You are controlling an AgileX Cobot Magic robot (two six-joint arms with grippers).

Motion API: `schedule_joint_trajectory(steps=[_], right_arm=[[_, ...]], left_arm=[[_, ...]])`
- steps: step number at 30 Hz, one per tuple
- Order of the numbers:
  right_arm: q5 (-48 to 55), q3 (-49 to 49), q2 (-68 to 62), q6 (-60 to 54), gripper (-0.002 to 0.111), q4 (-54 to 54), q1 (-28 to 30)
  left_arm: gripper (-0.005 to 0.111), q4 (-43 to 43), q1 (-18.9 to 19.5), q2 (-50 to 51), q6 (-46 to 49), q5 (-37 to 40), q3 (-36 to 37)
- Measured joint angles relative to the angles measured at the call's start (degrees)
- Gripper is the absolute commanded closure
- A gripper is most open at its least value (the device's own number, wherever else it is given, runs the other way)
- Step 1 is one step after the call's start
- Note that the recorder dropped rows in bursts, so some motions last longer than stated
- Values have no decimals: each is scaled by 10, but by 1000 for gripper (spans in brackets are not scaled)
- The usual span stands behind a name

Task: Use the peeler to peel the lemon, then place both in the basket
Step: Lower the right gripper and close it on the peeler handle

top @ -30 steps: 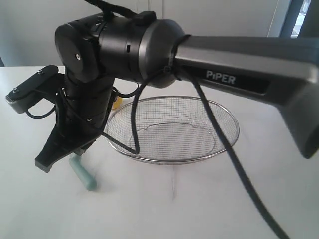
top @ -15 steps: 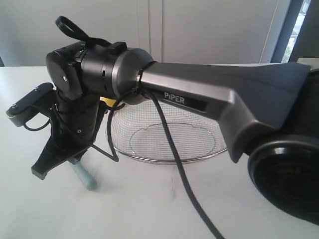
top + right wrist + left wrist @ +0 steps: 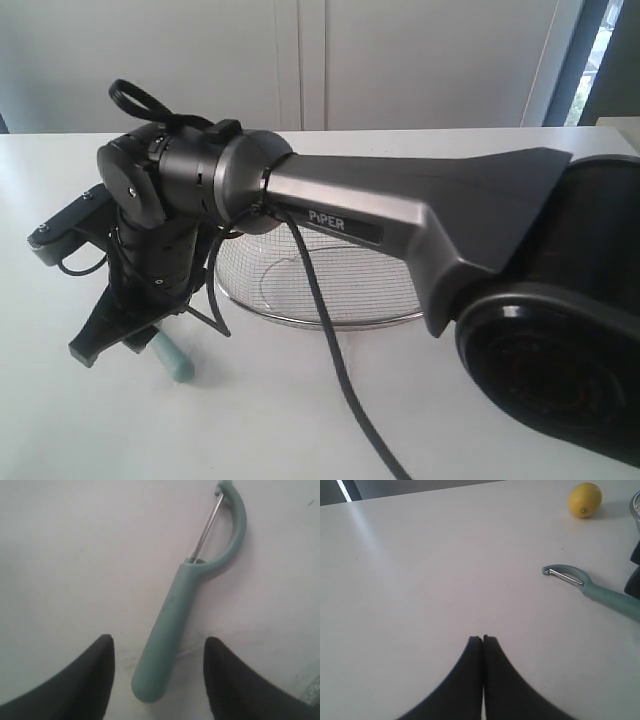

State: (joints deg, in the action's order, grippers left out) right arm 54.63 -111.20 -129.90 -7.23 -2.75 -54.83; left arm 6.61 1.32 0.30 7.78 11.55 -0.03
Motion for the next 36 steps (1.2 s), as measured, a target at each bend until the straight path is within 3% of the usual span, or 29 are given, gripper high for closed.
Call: schedule_joint_trajectory(steps=[7,15,36], right_arm=[[-44,-1,-14,46,56,7,0],[-26,-24,-52,82,56,24,0],[-24,-25,-73,87,56,28,0]], left_arm=[[107,0,0,0,0,0,0],[107,0,0,0,0,0,0],[107,0,0,0,0,0,0]])
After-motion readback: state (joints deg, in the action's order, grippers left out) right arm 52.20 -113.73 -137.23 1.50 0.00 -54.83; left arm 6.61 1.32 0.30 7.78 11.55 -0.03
